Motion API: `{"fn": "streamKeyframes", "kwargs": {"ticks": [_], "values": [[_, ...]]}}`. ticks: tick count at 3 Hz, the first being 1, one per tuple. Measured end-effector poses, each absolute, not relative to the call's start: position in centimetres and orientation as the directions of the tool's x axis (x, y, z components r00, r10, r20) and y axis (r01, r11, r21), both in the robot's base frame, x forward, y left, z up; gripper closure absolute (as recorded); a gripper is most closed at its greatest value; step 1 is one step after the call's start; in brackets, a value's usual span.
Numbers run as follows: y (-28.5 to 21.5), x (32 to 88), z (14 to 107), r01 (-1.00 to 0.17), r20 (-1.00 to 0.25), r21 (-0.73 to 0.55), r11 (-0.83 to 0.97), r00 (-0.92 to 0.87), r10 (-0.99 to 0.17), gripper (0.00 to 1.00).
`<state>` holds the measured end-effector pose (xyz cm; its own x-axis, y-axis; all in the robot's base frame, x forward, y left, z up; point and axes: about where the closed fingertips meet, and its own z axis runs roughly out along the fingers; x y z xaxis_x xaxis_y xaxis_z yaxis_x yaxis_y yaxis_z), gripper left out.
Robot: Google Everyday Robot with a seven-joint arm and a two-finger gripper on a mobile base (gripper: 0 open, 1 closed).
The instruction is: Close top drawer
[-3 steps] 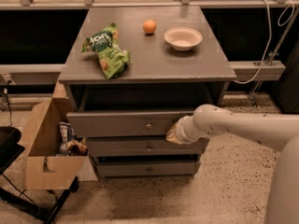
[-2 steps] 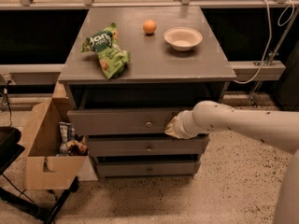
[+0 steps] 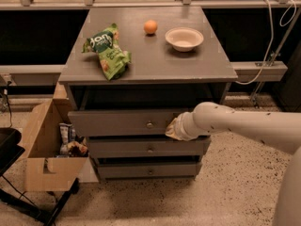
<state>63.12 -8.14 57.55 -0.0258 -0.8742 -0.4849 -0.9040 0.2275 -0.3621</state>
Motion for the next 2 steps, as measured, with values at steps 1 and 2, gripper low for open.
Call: {"fn": "streamKeyframes", "kwargs": {"ticks": [1,2], "values": [[-8.02,63.08,57.45,-0.905,-0.485,-0.360,0.226,-0.025,-0.874,0.34],[-7.90,63.04,57.36,-0.906,-0.485,-0.359,0.224,-0.024,-0.874,0.13]]}}
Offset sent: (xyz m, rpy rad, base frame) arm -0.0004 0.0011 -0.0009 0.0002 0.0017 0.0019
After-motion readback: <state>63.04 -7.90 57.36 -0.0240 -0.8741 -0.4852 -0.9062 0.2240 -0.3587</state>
